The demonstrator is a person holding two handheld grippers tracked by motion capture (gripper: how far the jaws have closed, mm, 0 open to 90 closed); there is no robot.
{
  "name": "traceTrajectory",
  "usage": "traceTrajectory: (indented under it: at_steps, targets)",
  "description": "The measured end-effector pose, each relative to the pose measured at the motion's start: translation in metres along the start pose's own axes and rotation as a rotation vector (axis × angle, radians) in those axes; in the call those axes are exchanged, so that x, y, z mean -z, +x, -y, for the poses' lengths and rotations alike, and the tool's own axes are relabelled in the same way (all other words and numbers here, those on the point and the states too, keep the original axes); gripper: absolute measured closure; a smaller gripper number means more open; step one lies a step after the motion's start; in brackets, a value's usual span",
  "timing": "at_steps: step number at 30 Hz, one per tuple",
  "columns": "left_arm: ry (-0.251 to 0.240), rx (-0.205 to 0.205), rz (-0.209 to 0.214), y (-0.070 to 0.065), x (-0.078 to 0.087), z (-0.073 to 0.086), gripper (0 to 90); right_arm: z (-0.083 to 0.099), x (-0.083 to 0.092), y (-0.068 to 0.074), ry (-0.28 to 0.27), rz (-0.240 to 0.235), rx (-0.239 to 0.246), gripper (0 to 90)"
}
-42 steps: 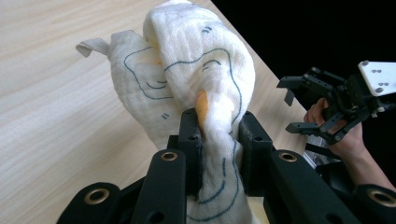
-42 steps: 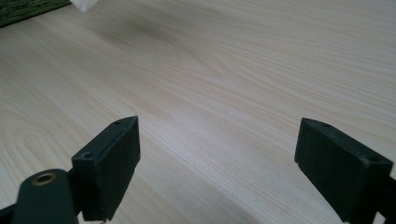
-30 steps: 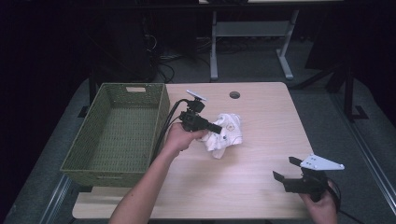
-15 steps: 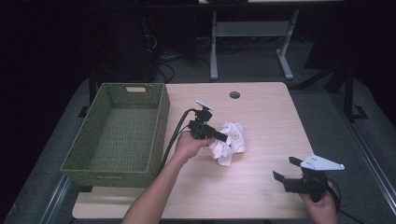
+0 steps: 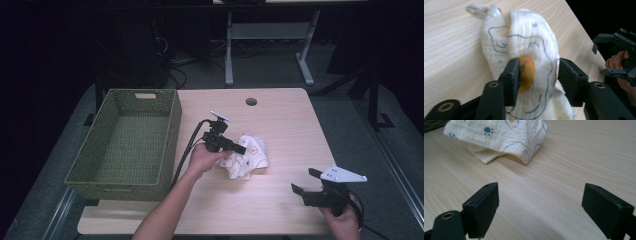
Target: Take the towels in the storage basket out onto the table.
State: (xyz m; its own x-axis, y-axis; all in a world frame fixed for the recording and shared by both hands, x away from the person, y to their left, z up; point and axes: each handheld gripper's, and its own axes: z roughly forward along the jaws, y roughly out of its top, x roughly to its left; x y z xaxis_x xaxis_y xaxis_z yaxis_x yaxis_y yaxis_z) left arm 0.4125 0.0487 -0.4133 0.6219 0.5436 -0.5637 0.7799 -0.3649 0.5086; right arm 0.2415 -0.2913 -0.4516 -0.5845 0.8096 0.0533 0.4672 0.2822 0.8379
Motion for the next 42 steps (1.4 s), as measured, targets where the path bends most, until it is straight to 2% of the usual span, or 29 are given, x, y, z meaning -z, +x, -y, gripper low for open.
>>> traceTrajectory:
  at_steps: [8,14,26,33,42]
  targets:
    - [-0.042,-0.016,-0.003,-0.005,0.013,0.000,41.5,0.000,0.000,0.000,-0.004,0.003,0.000,13.9]
    - [-0.055,-0.033,0.001,-0.009,0.020,0.002,36.7,0.000,0.000,-0.001,-0.004,0.002,-0.002,13.8]
    - [-0.089,-0.064,0.003,-0.018,0.034,0.007,31.0,-0.001,0.001,-0.002,-0.004,0.005,-0.005,13.8]
    - [-0.095,-0.082,-0.002,-0.023,0.044,0.014,25.6,0.000,0.001,-0.002,0.000,0.008,-0.010,13.9]
    - [-0.107,-0.095,0.007,-0.024,0.051,0.029,24.3,0.001,0.000,-0.002,0.003,0.010,-0.015,13.9]
